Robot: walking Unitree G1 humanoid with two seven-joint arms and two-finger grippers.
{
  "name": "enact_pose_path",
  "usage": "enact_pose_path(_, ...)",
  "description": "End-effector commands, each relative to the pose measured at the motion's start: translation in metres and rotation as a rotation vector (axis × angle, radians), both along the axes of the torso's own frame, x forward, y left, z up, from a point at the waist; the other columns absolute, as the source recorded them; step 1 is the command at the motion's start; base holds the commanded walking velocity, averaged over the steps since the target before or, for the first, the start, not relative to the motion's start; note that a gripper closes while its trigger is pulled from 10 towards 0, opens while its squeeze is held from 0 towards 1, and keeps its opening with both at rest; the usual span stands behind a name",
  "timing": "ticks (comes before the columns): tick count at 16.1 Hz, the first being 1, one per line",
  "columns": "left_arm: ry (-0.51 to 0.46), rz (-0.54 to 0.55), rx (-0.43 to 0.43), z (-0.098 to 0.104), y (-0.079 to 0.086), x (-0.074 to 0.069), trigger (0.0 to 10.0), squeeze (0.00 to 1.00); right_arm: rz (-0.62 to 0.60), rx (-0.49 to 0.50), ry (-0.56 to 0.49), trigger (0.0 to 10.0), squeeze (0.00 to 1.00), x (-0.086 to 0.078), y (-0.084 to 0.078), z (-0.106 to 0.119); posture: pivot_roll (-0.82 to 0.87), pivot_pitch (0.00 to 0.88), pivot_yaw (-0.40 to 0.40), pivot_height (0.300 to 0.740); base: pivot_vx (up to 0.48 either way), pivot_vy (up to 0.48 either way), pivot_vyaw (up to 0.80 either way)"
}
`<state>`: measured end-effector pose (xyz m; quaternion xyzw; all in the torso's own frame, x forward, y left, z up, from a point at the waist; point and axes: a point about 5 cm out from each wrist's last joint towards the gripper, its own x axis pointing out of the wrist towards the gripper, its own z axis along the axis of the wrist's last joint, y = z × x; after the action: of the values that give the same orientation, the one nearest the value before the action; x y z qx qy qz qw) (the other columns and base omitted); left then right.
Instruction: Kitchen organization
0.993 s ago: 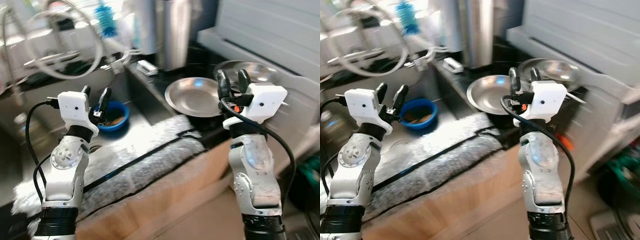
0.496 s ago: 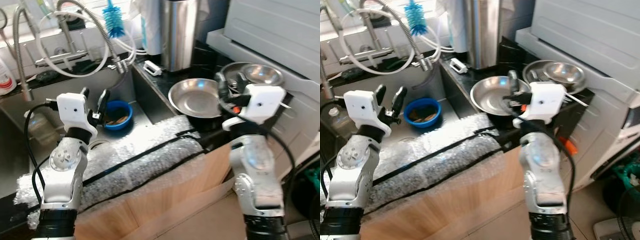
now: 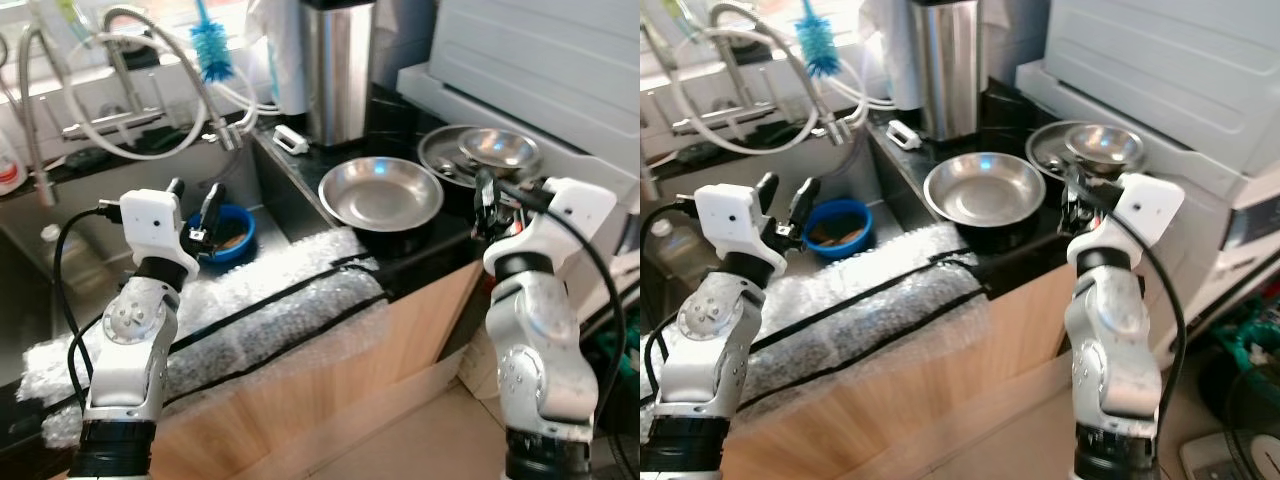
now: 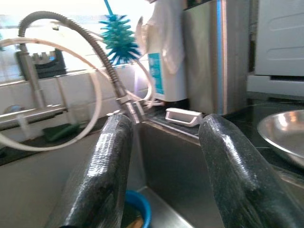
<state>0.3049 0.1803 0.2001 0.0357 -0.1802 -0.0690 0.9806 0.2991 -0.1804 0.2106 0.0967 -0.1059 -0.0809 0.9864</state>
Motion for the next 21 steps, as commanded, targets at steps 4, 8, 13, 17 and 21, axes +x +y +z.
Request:
enact_pose_path(4,-0.003,0.004,0.029,0.000,0.001,0.000,10.0,0.00,0.047,0.083,0.120,10.0,0.97,0.015,0.007,-0.007,-0.10,0.000,0.071,0.740,0.000,0.000,0.00)
enact_pose_path(8,-0.004,0.004,0.039,0.000,0.000,0.000,10.0,0.00,0.103,0.102,0.172,10.0,0.00,0.023,0.014,-0.010,-0.09,0.000,0.071,0.740,0.000,0.000,0.00)
enact_pose_path(13,-0.006,0.000,0.048,0.000,-0.002,0.001,10.0,0.00,0.191,0.213,0.250,10.0,0.00,0.042,0.026,-0.014,-0.09,0.000,0.070,0.740,0.000,0.000,0.00)
enact_pose_path(17,-0.011,0.004,0.049,0.001,-0.001,0.001,10.0,0.00,0.255,0.253,0.264,10.0,0.00,0.051,0.031,-0.016,-0.08,0.000,0.068,0.740,0.000,0.000,0.00)
enact_pose_path(21,-0.019,0.005,0.054,0.003,0.000,0.000,10.0,0.00,0.263,0.281,0.293,10.0,0.00,0.056,0.031,-0.024,-0.08,0.000,0.067,0.740,0.000,0.000,0.00)
